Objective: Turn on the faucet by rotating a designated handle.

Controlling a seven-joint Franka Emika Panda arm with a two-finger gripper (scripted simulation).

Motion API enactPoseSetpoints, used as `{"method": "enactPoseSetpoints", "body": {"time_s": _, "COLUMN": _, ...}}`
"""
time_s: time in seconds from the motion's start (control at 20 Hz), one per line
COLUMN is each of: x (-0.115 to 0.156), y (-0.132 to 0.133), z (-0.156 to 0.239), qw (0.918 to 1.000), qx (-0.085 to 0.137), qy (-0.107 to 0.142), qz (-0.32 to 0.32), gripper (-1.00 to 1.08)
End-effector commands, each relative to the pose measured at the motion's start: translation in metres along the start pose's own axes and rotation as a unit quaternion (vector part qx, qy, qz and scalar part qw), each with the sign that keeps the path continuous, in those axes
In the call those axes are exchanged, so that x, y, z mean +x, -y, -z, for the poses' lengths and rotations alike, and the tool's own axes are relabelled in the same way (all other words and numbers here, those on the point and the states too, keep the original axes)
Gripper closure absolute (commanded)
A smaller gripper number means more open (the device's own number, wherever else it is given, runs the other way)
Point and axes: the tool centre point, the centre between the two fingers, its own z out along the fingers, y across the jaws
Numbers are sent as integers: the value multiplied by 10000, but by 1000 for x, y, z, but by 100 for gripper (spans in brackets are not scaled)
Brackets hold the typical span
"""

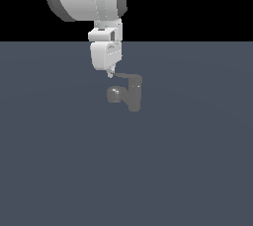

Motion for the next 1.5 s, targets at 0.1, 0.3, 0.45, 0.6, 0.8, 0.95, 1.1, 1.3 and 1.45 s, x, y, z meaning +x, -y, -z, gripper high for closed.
{"method": "enactPoseSetpoints", "body": {"time_s": 0.1, "x": 14, "y": -10, "z": -1, "qw": 10000, "qx": -24, "qy": -20, "qz": -48, "gripper": 108}}
{"method": "enactPoseSetpoints", "body": {"time_s": 0.3, "x": 19, "y": -20, "z": -1, "qw": 10000, "qx": -26, "qy": -18, "qz": -45, "gripper": 108}}
{"method": "enactPoseSetpoints", "body": {"time_s": 0.45, "x": 23, "y": -27, "z": -1, "qw": 10000, "qx": -27, "qy": -17, "qz": -43, "gripper": 108}}
{"method": "enactPoseSetpoints", "body": {"time_s": 0.6, "x": 27, "y": -34, "z": -1, "qw": 10000, "qx": -28, "qy": -16, "qz": -41, "gripper": 108}}
{"method": "enactPoseSetpoints", "body": {"time_s": 0.8, "x": 23, "y": -36, "z": 0, "qw": 10000, "qx": -10, "qy": 1, "qz": 1, "gripper": 108}}
{"method": "enactPoseSetpoints", "body": {"time_s": 0.95, "x": 38, "y": -39, "z": 0, "qw": 10000, "qx": -14, "qy": -1, "qz": -6, "gripper": 108}}
{"method": "enactPoseSetpoints", "body": {"time_s": 1.1, "x": 54, "y": -42, "z": 0, "qw": 10000, "qx": -18, "qy": -4, "qz": -14, "gripper": 108}}
{"method": "enactPoseSetpoints", "body": {"time_s": 1.3, "x": 77, "y": -47, "z": 0, "qw": 10000, "qx": -23, "qy": -8, "qz": -24, "gripper": 108}}
{"method": "enactPoseSetpoints", "body": {"time_s": 1.45, "x": 94, "y": -51, "z": 0, "qw": 10000, "qx": -26, "qy": -11, "qz": -31, "gripper": 108}}
